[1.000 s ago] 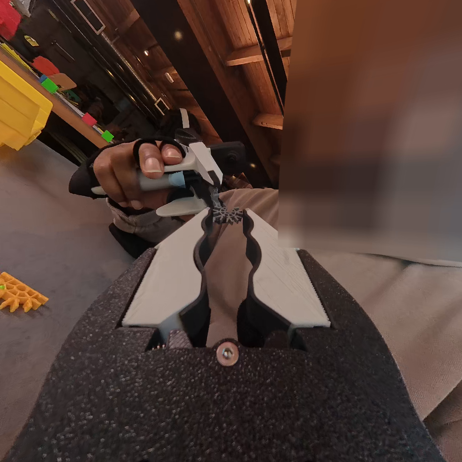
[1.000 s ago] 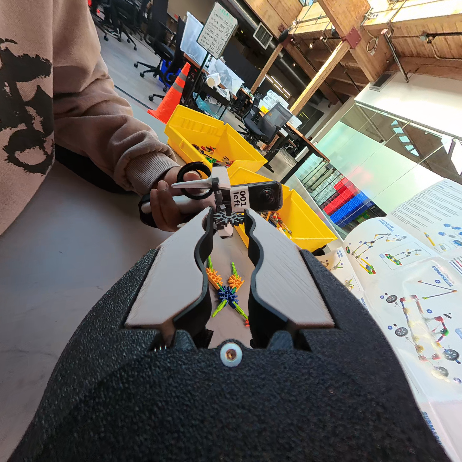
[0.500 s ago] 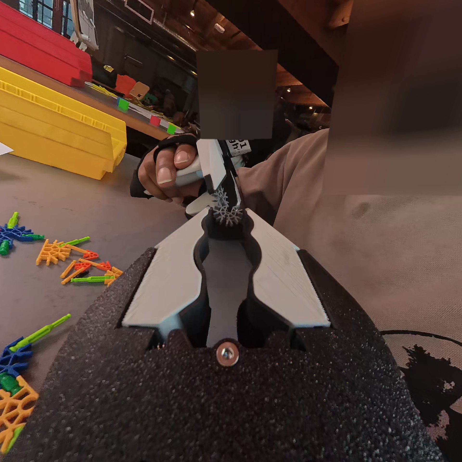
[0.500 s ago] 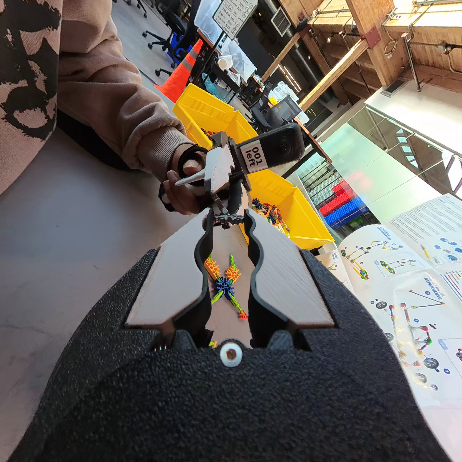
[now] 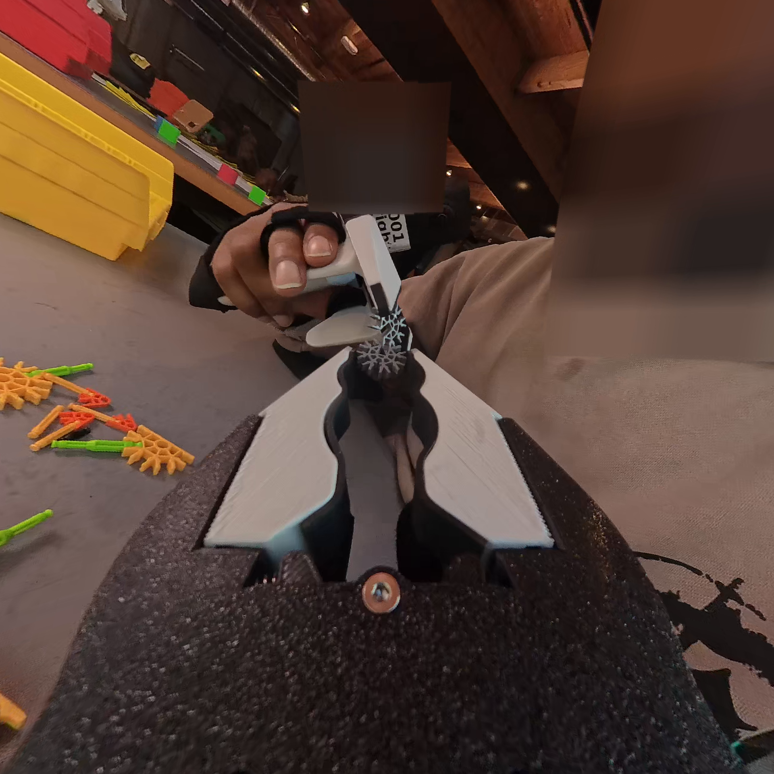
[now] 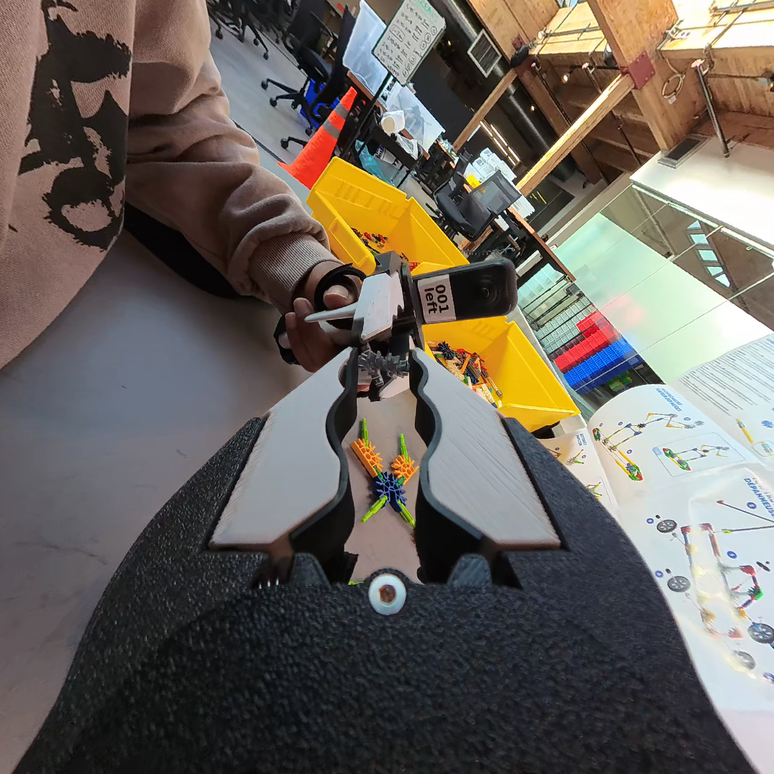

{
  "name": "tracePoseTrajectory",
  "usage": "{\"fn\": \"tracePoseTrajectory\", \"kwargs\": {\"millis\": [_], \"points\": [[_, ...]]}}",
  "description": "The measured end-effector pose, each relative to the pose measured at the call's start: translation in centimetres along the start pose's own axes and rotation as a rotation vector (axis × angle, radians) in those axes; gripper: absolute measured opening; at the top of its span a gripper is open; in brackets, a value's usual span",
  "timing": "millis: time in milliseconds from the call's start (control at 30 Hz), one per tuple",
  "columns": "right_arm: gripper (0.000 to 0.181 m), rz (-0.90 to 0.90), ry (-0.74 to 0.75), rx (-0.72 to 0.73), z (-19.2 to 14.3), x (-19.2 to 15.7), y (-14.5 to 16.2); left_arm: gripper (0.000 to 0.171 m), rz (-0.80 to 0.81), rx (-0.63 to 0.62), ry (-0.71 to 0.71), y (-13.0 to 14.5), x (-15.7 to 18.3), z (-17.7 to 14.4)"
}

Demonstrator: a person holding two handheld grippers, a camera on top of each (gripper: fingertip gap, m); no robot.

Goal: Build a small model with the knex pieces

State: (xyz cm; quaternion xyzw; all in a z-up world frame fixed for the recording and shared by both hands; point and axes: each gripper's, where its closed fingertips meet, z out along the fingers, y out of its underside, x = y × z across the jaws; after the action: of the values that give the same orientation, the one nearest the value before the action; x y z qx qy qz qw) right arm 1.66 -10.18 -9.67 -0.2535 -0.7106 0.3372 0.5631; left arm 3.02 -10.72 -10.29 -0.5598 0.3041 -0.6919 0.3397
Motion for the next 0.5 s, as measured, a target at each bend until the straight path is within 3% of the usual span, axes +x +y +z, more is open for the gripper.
{"fn": "tracePoseTrajectory", "kwargs": {"millis": [233,500], "points": [[0.021,0.010,-0.031,0.013,0.5,-0.8,-0.2,0.023,-0.271,0.084,0.156,-0.4,0.2,0.4],[0.021,0.034,0.003,0.030,0.4,-0.1,-0.3,0.023,-0.392,0.164,0.220,-1.2,0.1,0.4]]}}
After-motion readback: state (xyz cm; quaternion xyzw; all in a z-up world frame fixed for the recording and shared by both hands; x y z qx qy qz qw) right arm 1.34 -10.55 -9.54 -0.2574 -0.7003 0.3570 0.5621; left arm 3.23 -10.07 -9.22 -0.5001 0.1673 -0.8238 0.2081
